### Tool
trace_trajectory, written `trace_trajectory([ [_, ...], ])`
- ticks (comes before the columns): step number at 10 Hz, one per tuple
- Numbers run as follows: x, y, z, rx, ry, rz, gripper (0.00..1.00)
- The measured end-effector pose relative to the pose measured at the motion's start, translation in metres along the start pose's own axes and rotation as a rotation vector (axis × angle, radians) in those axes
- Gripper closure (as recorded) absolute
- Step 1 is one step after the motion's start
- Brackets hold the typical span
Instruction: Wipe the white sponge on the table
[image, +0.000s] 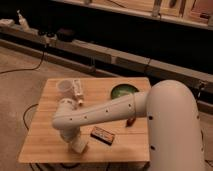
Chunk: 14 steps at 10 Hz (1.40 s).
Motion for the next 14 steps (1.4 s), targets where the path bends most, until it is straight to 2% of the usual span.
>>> trace_trajectory([
  [1, 0.014, -0.029, -0.001, 0.021, 0.019, -0.058, 0.69],
  [2, 0.025, -0.041, -0.002, 0.025, 0.035, -0.084, 0.69],
  [3, 0.056, -0.06, -0.002, 0.028, 0.076, -0.14, 0.69],
  [4, 0.09, -0.067, -0.001, 0.018, 0.117, -0.182, 0.69],
  [6, 0.139, -0.047, 0.01, -0.019, 0.161, -0.204, 0.69],
  [8, 0.162, -0.003, 0.022, -0.049, 0.17, -0.158, 0.69],
  [10, 0.155, 0.047, 0.025, -0.071, 0.167, -0.062, 0.69],
  [11, 0.137, 0.072, 0.025, -0.089, 0.151, 0.002, 0.69],
  [12, 0.124, 0.082, 0.024, -0.101, 0.14, 0.03, 0.69],
  [13, 0.089, 0.099, 0.022, -0.125, 0.107, 0.087, 0.69],
  [14, 0.061, 0.097, 0.02, -0.133, 0.077, 0.103, 0.69],
])
